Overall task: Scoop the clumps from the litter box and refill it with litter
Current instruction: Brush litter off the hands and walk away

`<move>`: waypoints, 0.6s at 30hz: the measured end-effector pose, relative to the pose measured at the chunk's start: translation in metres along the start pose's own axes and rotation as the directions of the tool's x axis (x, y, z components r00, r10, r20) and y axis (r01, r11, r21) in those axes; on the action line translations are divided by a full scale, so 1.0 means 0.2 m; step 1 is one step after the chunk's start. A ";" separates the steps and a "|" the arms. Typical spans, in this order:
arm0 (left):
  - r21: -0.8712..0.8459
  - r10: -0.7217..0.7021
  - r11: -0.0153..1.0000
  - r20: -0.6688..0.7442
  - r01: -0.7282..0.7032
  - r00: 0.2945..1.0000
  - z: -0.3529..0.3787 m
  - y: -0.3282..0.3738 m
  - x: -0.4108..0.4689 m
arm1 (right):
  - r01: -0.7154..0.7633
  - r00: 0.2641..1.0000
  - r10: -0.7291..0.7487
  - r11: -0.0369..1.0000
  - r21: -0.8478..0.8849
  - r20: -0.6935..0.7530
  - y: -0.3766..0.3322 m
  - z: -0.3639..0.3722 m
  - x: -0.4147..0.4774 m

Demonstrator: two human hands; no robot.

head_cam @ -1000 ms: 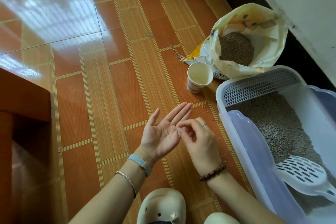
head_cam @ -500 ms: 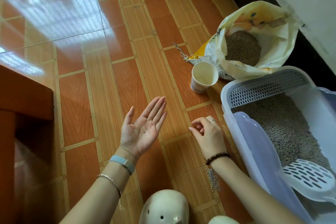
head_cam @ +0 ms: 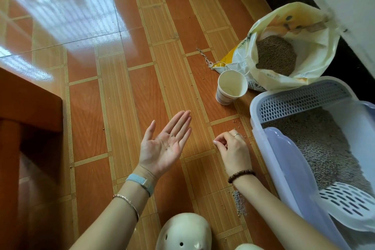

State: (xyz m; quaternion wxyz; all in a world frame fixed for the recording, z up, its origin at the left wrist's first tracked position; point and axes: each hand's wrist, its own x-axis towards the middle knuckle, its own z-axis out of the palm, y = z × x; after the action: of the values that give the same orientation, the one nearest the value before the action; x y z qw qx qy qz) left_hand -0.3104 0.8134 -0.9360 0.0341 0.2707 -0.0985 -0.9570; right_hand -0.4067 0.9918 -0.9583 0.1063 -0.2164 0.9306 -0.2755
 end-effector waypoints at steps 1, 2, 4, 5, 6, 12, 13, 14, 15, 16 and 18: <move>0.000 -0.004 1.000 0.003 0.004 1.000 0.00 0.00 0.00 | 0.001 1.000 -0.001 1.000 -0.001 0.007 0.00 0.00 0.00; -0.001 -0.009 1.000 0.006 0.009 1.000 0.00 -0.01 0.00 | -0.002 1.000 0.002 1.000 -0.002 0.018 0.00 0.00 0.00; 0.000 -0.023 1.000 0.005 0.023 1.000 0.01 -0.02 0.01 | -0.011 1.000 0.010 1.000 0.008 0.022 -0.01 -0.01 -0.01; -0.002 -0.032 0.999 0.006 0.032 0.999 0.01 -0.03 0.01 | -0.014 1.000 0.014 0.999 0.030 0.006 -0.02 -0.02 -0.01; -0.008 -0.041 0.999 0.010 0.041 0.999 0.02 -0.04 0.01 | -0.013 1.000 0.014 0.998 0.062 -0.023 -0.04 -0.04 -0.01; -0.031 -0.124 0.992 0.037 0.125 0.992 0.10 -0.15 0.01 | 0.168 0.980 -0.129 0.944 0.285 -0.153 -0.33 -0.15 -0.11; -0.026 -0.141 0.989 0.048 0.142 0.989 0.12 -0.17 0.02 | 0.191 0.977 -0.151 0.936 0.296 -0.151 -0.36 -0.15 -0.13; -0.023 -0.157 0.987 0.065 0.159 0.985 0.14 -0.19 0.02 | 0.207 0.975 -0.170 0.932 0.298 -0.144 -0.37 -0.15 -0.16; -0.019 -0.170 0.985 0.084 0.172 0.982 0.16 -0.21 0.02 | 0.220 0.973 -0.186 0.931 0.291 -0.138 -0.38 -0.15 -0.17; -0.016 -0.177 0.984 0.103 0.180 0.979 0.18 -0.22 0.02 | 0.224 0.972 -0.194 0.933 0.281 -0.132 -0.37 -0.14 -0.18; -0.009 -0.179 0.983 0.131 0.182 0.975 0.21 -0.23 0.02 | 0.213 0.975 -0.186 0.938 0.272 -0.125 -0.35 -0.15 -0.20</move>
State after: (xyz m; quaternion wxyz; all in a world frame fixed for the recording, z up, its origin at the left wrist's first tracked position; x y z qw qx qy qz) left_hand -0.3365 0.8653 -0.9138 -0.0566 0.2154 -0.0655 -0.9727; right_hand -0.3571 0.9705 -0.8913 0.0624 -0.2786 0.8588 -0.4255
